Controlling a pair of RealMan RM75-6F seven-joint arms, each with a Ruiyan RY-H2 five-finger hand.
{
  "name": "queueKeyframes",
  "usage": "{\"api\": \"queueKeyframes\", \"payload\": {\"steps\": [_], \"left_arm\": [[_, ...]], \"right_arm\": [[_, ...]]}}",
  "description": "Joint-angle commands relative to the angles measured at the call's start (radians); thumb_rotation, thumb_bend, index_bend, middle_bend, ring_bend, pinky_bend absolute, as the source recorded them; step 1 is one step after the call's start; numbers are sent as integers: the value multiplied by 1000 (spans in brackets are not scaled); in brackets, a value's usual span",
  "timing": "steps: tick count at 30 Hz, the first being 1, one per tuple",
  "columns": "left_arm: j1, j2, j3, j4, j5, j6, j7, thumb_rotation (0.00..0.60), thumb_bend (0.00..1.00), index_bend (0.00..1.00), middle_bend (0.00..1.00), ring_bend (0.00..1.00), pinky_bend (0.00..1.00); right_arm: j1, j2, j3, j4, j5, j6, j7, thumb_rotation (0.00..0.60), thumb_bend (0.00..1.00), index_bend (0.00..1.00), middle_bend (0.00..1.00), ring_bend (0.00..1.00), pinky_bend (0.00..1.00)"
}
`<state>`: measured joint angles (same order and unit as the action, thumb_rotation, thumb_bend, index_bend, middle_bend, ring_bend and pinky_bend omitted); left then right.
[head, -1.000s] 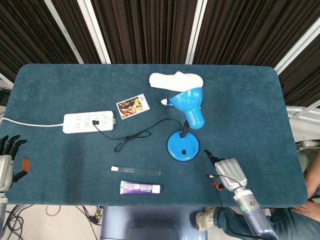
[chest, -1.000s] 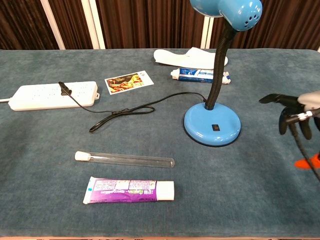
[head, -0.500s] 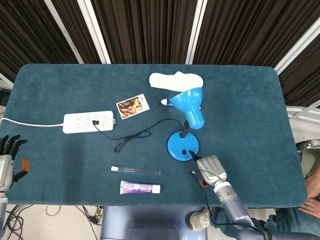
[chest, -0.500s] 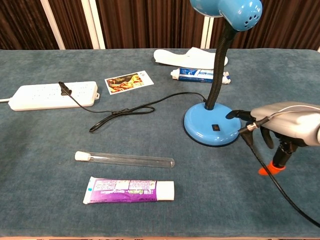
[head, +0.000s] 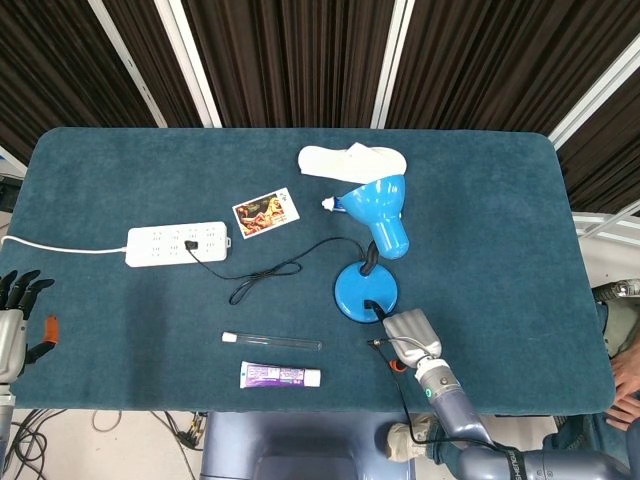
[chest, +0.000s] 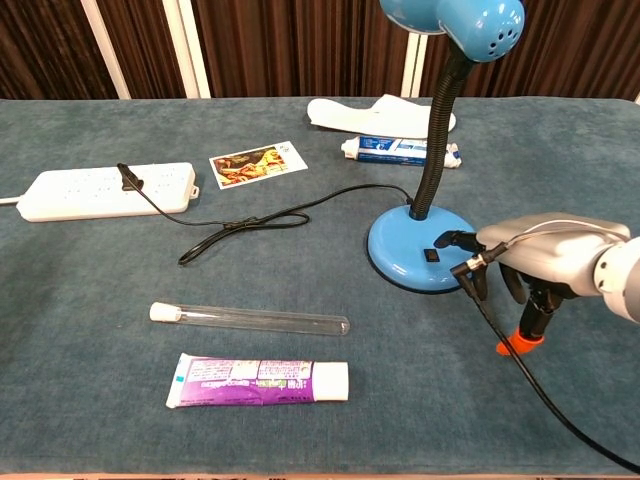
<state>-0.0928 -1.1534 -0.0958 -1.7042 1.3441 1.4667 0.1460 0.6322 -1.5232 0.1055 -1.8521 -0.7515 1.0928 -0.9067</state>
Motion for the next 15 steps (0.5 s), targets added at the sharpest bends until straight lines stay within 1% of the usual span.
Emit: {"api": "queueKeyframes", "payload": {"steps": [1, 11, 15], "left_arm": [[0, 0, 0, 0, 0, -1, 0, 600, 532, 216, 102, 10, 0], [0, 0, 0, 1, 1, 0, -1, 600, 532, 216, 102, 10, 0], [0, 0, 1, 1, 1, 0, -1, 600, 532, 216, 102, 10, 0]], "right_arm": [[10, -7, -5, 6, 9, 4, -2, 600, 189, 23, 417, 546, 878], [42, -18, -26, 13, 53, 10, -17, 600, 189, 24, 417, 545, 921], [51, -20, -40, 11, 55, 16, -25, 600, 189, 51, 417, 545, 934]]}}
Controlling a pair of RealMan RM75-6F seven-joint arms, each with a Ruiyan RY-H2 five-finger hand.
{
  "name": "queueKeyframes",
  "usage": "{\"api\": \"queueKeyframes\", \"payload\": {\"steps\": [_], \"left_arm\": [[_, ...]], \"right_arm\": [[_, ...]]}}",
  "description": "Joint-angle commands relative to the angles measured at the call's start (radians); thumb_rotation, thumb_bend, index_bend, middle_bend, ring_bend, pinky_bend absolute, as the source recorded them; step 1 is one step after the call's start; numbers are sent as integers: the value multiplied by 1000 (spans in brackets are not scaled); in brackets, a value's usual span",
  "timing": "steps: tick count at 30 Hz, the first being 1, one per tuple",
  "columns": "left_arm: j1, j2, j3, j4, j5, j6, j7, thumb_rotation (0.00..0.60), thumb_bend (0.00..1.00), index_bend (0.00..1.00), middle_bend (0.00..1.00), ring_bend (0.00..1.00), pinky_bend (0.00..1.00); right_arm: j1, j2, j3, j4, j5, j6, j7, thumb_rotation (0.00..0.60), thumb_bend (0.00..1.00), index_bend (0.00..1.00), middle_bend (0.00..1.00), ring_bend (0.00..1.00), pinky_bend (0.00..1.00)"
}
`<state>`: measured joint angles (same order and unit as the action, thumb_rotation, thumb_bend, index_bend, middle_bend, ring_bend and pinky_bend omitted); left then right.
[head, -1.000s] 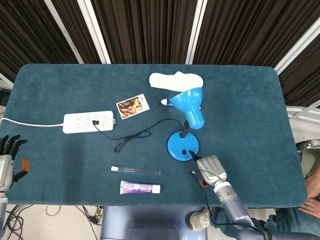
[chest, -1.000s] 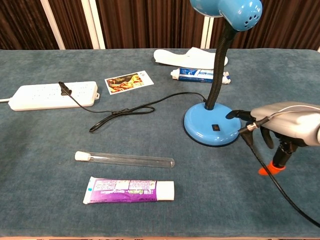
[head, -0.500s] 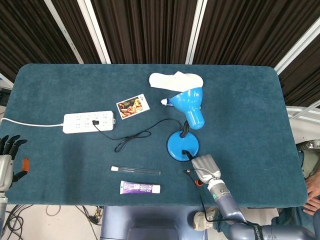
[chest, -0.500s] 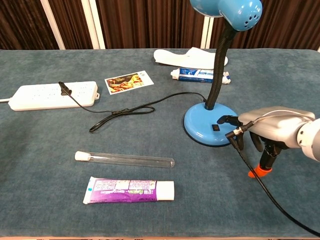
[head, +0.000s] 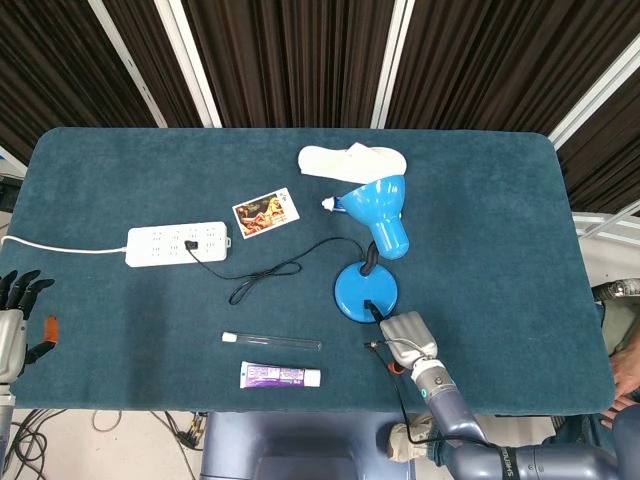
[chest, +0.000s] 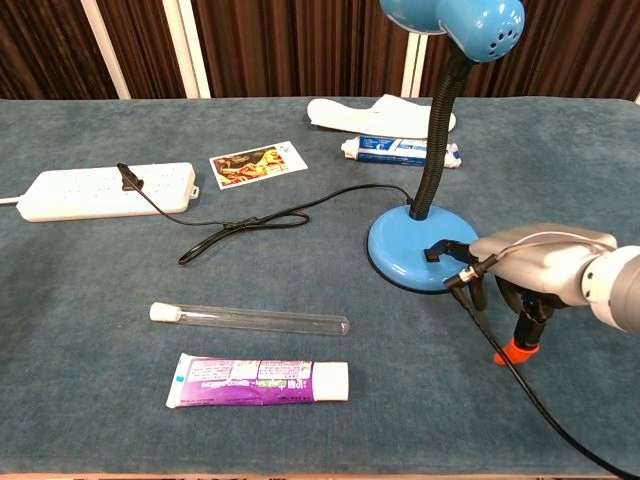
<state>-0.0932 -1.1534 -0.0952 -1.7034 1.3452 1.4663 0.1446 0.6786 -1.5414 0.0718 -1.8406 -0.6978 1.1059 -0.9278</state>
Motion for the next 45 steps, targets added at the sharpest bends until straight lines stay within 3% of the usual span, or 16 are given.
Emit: {"api": "queueKeyframes", "payload": {"steps": [1, 7, 14, 36, 45], "left_arm": [[0, 0, 0, 0, 0, 1, 0, 600, 532, 216, 102, 10, 0], [0, 0, -1, 0, -1, 0, -1, 600, 532, 216, 102, 10, 0], [0, -1, -1, 6, 5, 6, 5, 600, 532, 216, 102, 10, 0], [0, -1, -2, 6, 2, 5, 4, 600, 532, 216, 102, 10, 0], [0, -1, -2, 6, 1, 4, 2, 600, 531, 216, 102, 10, 0]], "right_arm": [[7, -3, -9, 0, 5, 3, -5, 600, 189, 59, 417, 546, 938], [17, -7, -27, 1, 17, 10, -9, 600, 188, 157, 417, 545, 955], [32, -24, -43, 12, 37, 18, -23, 600, 189, 194, 417, 546, 975], [50, -41, -97, -7, 67, 50, -54, 600, 189, 251, 417, 545, 1000], [61, -43, -91, -8, 77, 65, -53, 600, 188, 242, 417, 545, 1000]]}}
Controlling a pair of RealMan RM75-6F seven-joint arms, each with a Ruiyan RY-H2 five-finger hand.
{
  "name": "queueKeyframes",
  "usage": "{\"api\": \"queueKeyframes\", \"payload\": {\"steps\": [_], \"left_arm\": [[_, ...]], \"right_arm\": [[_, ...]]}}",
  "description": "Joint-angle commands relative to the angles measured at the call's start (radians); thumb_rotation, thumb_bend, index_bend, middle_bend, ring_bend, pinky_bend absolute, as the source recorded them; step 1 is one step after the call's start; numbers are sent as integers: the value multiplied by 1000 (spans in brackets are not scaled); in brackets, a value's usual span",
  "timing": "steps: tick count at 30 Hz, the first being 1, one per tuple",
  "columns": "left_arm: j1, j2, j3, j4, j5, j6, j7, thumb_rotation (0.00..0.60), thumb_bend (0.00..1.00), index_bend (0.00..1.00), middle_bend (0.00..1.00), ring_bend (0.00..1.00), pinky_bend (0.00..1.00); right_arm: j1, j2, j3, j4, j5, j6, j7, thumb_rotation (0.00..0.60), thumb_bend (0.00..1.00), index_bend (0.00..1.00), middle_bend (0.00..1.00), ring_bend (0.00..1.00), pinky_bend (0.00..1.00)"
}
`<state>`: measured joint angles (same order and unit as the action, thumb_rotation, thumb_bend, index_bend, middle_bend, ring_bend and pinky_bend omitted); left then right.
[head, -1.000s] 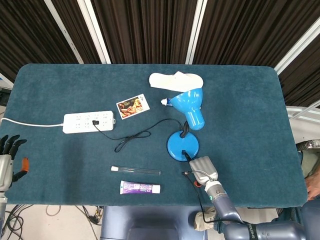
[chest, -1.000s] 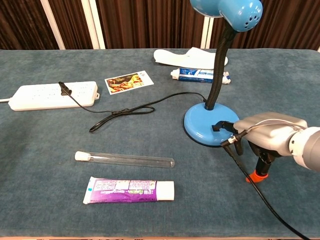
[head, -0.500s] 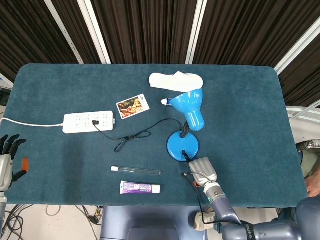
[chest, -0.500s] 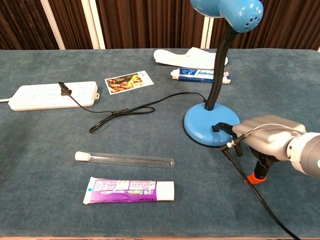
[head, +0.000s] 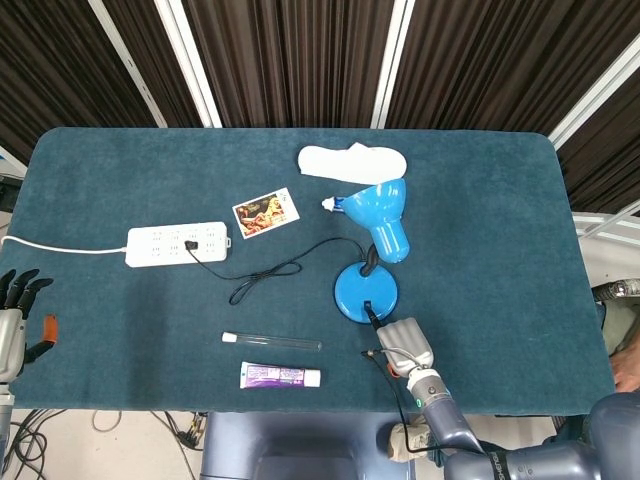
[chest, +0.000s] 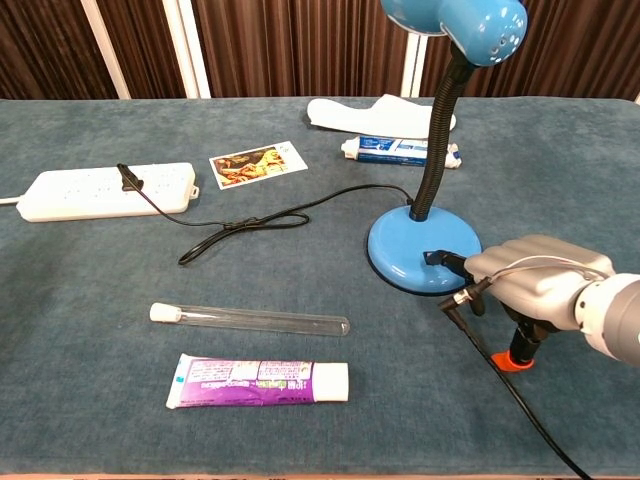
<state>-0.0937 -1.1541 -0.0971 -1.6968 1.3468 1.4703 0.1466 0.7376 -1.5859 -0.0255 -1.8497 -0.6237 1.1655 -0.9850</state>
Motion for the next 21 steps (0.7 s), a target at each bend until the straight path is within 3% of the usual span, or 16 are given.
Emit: {"api": "queueKeyframes", "payload": {"steps": [1, 5, 12, 17, 21], "left_arm": [[0, 0, 0, 0, 0, 0, -1, 600, 532, 216, 102, 10, 0], [0, 0, -1, 1, -2, -1, -2, 600, 532, 216, 102, 10, 0], [1, 0, -1, -1, -2, 1, 0, 600, 532, 216, 102, 10, 0], [1, 0, -2, -2, -4, 2, 0, 600, 532, 216, 102, 10, 0], [1, -1, -3, -1, -3, 5, 3, 600, 532, 216, 102, 10, 0]], "right_arm": [[2, 5, 12, -1, 2, 9, 9, 600, 188, 235, 417, 545, 1000], [-9, 35, 39, -28, -29, 35, 57, 600, 189, 175, 417, 545, 1000], [-62, 179, 57, -175, -125, 119, 153, 600, 189, 149, 417, 545, 1000], [-155, 313, -15, -248, -285, 218, 226, 600, 188, 136, 402, 481, 1000], [-268, 378, -95, -225, -438, 320, 345, 600, 189, 97, 263, 316, 1000]]}}
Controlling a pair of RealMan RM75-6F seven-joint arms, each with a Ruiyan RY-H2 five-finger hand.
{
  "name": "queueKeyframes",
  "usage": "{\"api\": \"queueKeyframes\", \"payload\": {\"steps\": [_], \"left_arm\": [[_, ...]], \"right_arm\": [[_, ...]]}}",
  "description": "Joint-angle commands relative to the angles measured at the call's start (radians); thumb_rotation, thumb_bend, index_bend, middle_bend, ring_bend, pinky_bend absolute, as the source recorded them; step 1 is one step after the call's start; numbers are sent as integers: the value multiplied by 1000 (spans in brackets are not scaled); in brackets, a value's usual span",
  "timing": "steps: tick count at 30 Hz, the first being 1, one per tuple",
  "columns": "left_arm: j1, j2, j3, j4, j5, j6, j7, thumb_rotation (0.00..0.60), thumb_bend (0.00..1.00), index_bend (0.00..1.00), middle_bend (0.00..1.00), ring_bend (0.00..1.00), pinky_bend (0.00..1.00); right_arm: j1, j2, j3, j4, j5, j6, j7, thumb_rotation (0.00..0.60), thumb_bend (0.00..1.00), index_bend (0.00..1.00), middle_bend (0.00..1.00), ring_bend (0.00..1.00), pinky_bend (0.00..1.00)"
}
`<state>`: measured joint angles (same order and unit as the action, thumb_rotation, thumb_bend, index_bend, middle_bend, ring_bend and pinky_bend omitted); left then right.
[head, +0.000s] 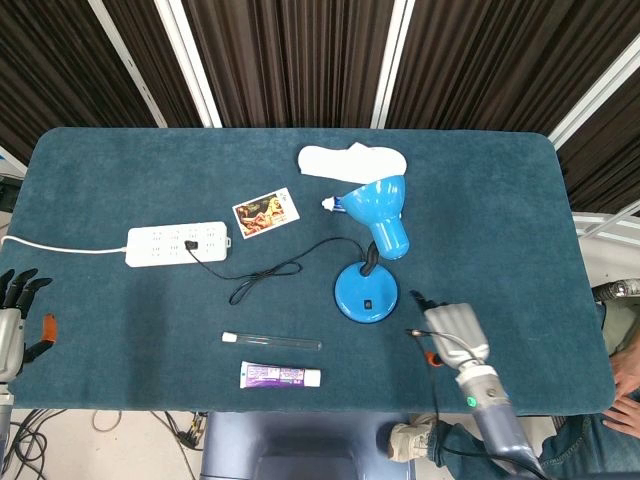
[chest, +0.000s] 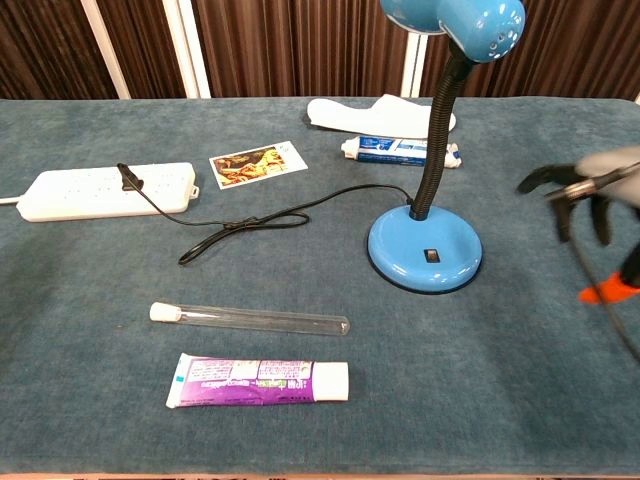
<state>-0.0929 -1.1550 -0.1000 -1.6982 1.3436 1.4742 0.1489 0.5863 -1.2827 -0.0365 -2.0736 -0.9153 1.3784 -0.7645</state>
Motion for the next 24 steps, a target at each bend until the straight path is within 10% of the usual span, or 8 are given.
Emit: {"api": "queueKeyframes", "payload": {"steps": [1, 12, 20, 22, 24], "left_arm": [[0, -1, 0, 0, 0, 1, 1, 600, 532, 216, 102, 10, 0], [0, -5, 4, 1, 9, 6, 16, 600, 532, 216, 102, 10, 0], [1, -5, 5, 1, 13, 7, 18, 600, 532, 216, 102, 10, 0], [0, -4, 6, 1, 15, 7, 18, 600, 532, 216, 102, 10, 0], [0, -4, 7, 2, 17, 7, 17, 600, 532, 216, 102, 10, 0]], "right_arm": [[-154, 92, -106, 16, -190, 131, 184, 600, 189, 90, 232, 284, 1000], [-385, 88, -143, 341, -453, 366, 532, 600, 188, 65, 48, 65, 1000], [-412, 88, -109, 403, -472, 359, 535, 600, 189, 65, 46, 53, 1000], [-416, 87, -105, 406, -478, 346, 529, 600, 189, 65, 45, 46, 820], [-419, 88, -104, 406, -485, 335, 522, 600, 188, 65, 41, 36, 425]]}}
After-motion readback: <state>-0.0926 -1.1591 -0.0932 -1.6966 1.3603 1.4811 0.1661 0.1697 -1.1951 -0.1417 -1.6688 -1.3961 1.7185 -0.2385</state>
